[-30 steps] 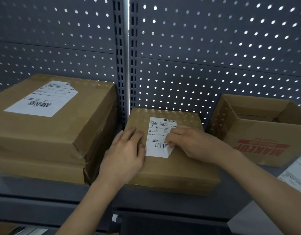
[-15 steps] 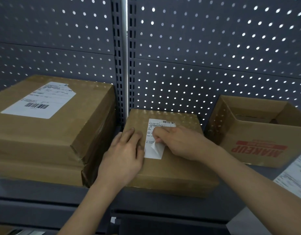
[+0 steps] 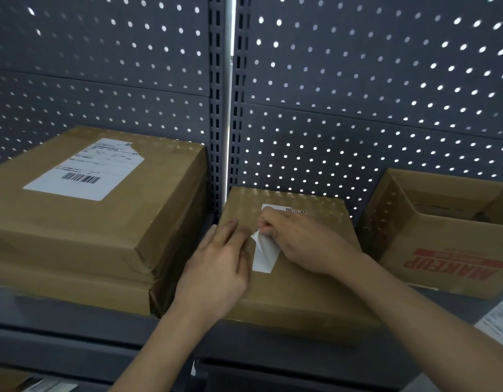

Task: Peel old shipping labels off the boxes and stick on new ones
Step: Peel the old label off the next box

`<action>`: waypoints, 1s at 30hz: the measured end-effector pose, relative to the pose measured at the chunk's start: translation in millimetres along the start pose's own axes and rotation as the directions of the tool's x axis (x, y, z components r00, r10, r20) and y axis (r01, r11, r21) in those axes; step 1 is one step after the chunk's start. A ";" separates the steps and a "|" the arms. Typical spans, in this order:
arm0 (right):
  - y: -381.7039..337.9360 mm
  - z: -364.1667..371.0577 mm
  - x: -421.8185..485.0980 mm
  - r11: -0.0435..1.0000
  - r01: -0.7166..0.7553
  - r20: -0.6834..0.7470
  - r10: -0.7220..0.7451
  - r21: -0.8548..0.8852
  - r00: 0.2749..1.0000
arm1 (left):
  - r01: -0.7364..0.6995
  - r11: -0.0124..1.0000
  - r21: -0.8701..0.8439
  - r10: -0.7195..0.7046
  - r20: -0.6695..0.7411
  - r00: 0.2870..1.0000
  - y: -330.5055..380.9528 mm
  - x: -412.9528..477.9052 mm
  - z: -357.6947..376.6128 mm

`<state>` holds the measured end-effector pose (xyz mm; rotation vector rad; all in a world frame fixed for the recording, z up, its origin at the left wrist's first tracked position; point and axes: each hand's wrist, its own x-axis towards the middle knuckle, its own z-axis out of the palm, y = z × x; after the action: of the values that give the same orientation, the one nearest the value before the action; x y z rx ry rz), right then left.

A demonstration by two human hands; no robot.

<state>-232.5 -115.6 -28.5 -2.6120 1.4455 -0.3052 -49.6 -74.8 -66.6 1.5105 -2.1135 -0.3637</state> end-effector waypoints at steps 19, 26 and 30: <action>0.2 -6.1 -10.3 0.645 -0.125 0.026 0.162 0.754 0.987 | 0.032 0.999 -0.012 -0.032 0.038 0.999 0.2 -0.4 -4.3; -2.0 -18.4 -7.7 0.597 -0.242 0.162 0.186 0.765 0.969 | 0.042 0.999 -0.015 -0.041 0.052 0.998 1.0 -0.3 -5.1; 2.7 -13.7 -0.6 0.475 -0.254 0.190 0.181 0.842 0.965 | 0.040 0.999 -0.019 -0.039 0.045 0.998 0.4 -0.7 -3.6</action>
<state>-238.3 -116.9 -15.9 -1.5643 1.1247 -0.6812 -47.7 -73.7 -63.6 1.5482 -2.1106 -0.4344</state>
